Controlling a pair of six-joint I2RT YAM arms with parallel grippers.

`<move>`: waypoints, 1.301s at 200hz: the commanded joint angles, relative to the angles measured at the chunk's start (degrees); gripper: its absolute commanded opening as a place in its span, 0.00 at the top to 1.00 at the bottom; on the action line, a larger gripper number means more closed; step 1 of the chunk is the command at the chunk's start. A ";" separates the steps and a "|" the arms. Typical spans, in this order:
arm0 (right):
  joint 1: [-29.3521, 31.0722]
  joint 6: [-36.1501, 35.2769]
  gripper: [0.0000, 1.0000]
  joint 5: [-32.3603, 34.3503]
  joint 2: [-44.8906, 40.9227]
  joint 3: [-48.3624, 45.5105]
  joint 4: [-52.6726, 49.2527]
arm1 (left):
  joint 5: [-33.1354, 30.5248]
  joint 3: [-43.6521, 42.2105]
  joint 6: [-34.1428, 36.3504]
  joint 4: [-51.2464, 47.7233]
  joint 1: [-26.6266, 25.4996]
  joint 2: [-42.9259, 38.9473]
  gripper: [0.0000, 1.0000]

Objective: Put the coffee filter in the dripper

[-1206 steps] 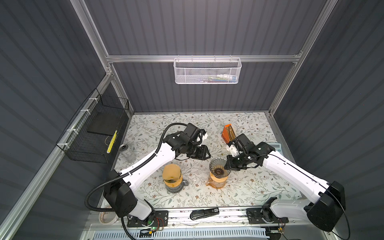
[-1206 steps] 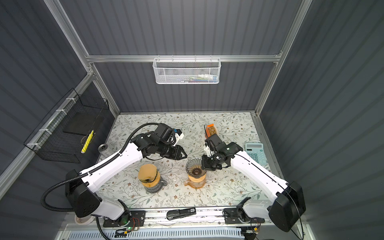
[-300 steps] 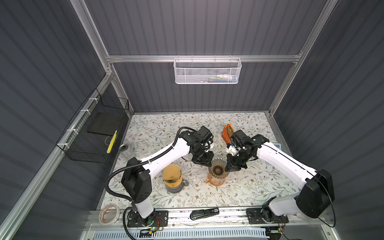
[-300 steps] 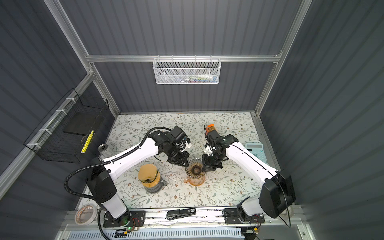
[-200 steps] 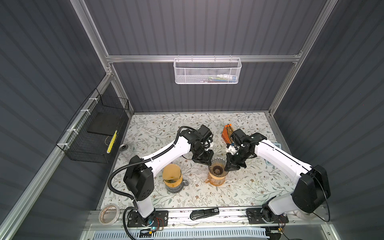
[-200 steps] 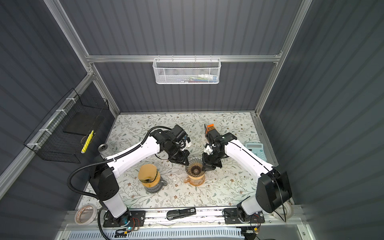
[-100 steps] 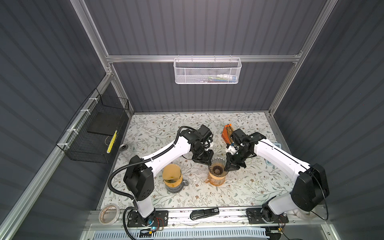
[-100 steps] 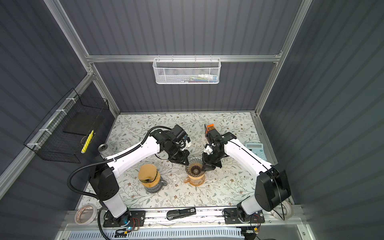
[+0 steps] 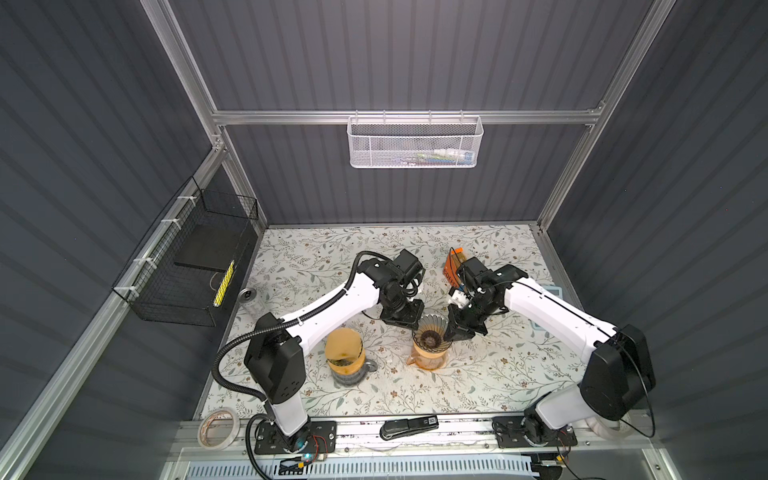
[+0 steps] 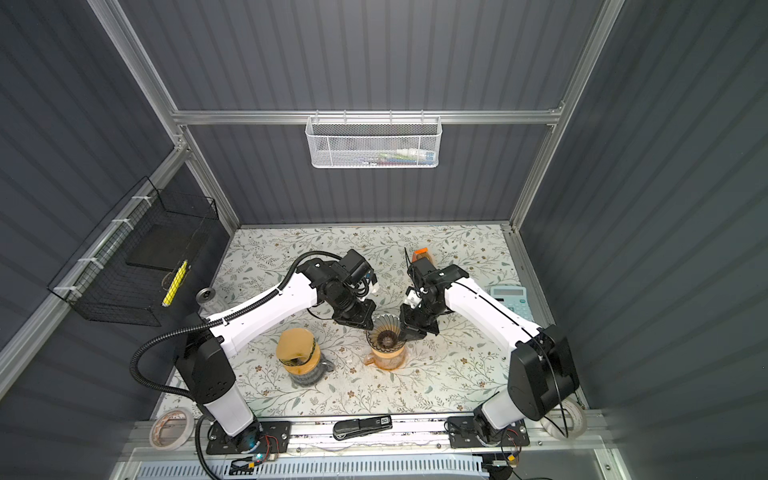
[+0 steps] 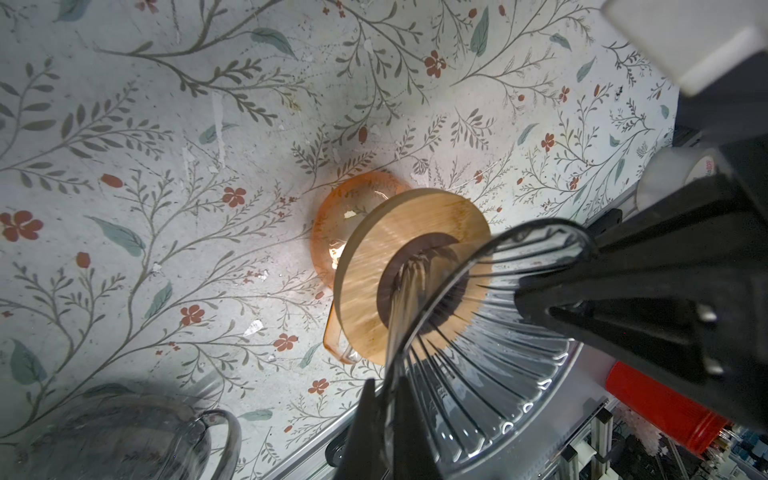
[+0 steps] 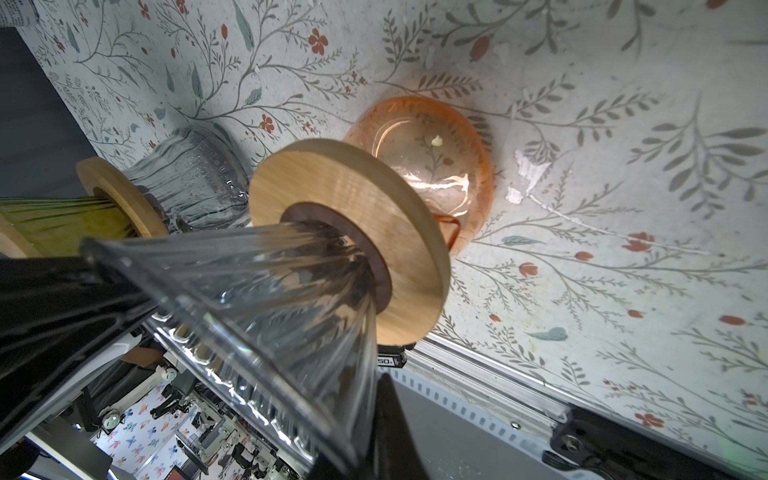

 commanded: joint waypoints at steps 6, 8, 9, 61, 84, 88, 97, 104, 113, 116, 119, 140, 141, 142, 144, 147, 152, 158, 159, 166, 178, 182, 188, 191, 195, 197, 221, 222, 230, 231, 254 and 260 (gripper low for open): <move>2.15 0.12 1.00 7.78 4.46 -1.93 11.08 | -2.84 -3.78 0.50 -1.84 -2.96 5.20 1.00; 2.11 0.05 1.00 7.93 4.38 -1.94 11.04 | -2.84 -3.81 0.50 -1.77 -2.96 5.24 1.00; 2.13 0.03 1.00 8.03 4.35 -1.96 11.05 | -2.84 -3.86 0.50 -1.72 -2.96 5.26 1.00; 2.10 0.02 1.00 8.87 4.67 -3.62 12.14 | -2.82 -4.97 0.15 -0.29 -2.96 5.31 1.00; 2.07 -0.13 1.00 9.11 4.11 -2.84 11.44 | -3.84 -4.29 0.05 -0.17 -2.96 4.46 1.00; 2.06 -0.22 1.00 9.18 3.91 -2.58 11.25 | -3.97 -4.07 0.04 -0.18 -2.97 4.31 1.00; 2.11 -0.32 1.00 9.27 3.56 -1.97 10.56 | -4.11 -3.59 -0.03 -0.34 -2.97 4.03 1.00; 2.11 -0.37 0.99 9.36 3.24 -1.33 10.01 | -4.24 -3.20 -0.03 -0.58 -2.97 3.89 1.00; 2.13 -0.36 0.98 9.36 2.80 -0.62 9.47 | -4.62 -2.74 -0.03 -0.89 -2.97 3.59 1.00; 2.15 -0.36 0.98 9.36 2.66 -0.36 9.25 | -4.74 -2.55 0.05 -0.97 -2.93 3.50 1.00; 2.07 -0.33 0.97 9.32 2.51 -0.11 9.21 | -4.90 -2.39 0.06 -1.10 -2.95 3.44 1.00; 2.07 -0.14 0.94 8.93 1.77 1.34 8.44 | -6.00 -1.14 0.06 -1.90 -2.96 3.05 1.00; 2.06 -0.10 0.94 8.93 1.73 1.39 8.38 | -6.00 -1.07 0.06 -1.91 -2.96 3.07 1.00; 2.11 -0.08 0.94 8.88 1.71 1.47 8.36 | -6.00 -1.04 0.06 -1.96 -2.96 3.08 1.00; 2.10 -0.03 0.94 8.80 1.69 1.63 8.34 | -6.07 -0.91 0.10 -1.98 -2.97 3.02 1.00; 2.13 -0.06 0.93 8.78 1.62 1.89 8.21 | -6.09 -0.76 0.14 -2.06 -2.94 2.98 1.00; 2.09 -0.04 0.92 8.64 1.51 2.18 8.03 | -6.26 -0.52 0.10 -2.25 -2.96 2.90 1.00; 2.10 -0.07 0.92 8.49 1.38 2.51 7.81 | -6.34 -0.32 0.09 -2.35 -2.97 2.77 1.00; 2.12 -0.07 0.92 8.49 1.35 2.60 7.76 | -6.39 -0.27 0.07 -2.36 -2.97 2.71 1.00; 2.08 -0.07 0.91 8.49 1.25 3.06 7.54 | -6.65 -0.07 0.06 -2.37 -2.95 2.48 1.00; 2.13 -0.11 0.89 8.65 1.02 3.59 7.01 | -7.00 -0.05 -0.03 -2.27 -2.93 2.12 1.00; 2.14 -0.15 0.89 8.58 0.98 3.73 6.89 | -7.18 0.03 -0.10 -2.35 -2.91 1.96 1.00; 2.12 -0.23 0.88 8.60 0.91 3.81 6.66 | -7.27 0.12 -0.12 -2.37 -2.92 1.87 1.00; 2.14 -0.24 0.88 8.61 0.89 3.93 6.59 | -7.31 0.17 -0.12 -2.44 -2.95 1.81 1.00; 2.11 -0.21 0.88 8.61 0.85 4.02 6.51 | -7.32 0.22 -0.12 -2.45 -2.96 1.77 1.00; 2.10 -0.24 0.87 8.65 0.81 4.05 6.45 | -7.36 0.22 -0.12 -2.45 -2.97 1.70 1.00; 2.16 0.01 0.83 8.66 0.39 4.41 6.12 | -7.32 0.48 -0.12 -2.52 -2.89 1.46 0.92; 2.15 0.02 0.83 8.70 0.38 4.42 6.08 | -7.32 0.48 -0.12 -2.53 -2.93 1.44 0.91; 2.16 0.07 0.82 8.66 0.20 4.52 6.04 | -7.45 0.57 -0.12 -2.62 -2.94 1.42 0.89; 2.11 0.04 0.82 8.66 0.19 4.52 6.04 | -7.47 0.57 -0.12 -2.62 -2.95 1.42 0.89; 2.10 0.02 0.81 8.88 -0.08 5.38 5.44 | -7.85 0.74 -0.12 -2.72 -2.95 1.31 0.83; 2.14 0.02 0.80 8.84 -0.08 5.75 5.26 | -7.98 0.83 -0.12 -2.79 -2.96 1.33 0.80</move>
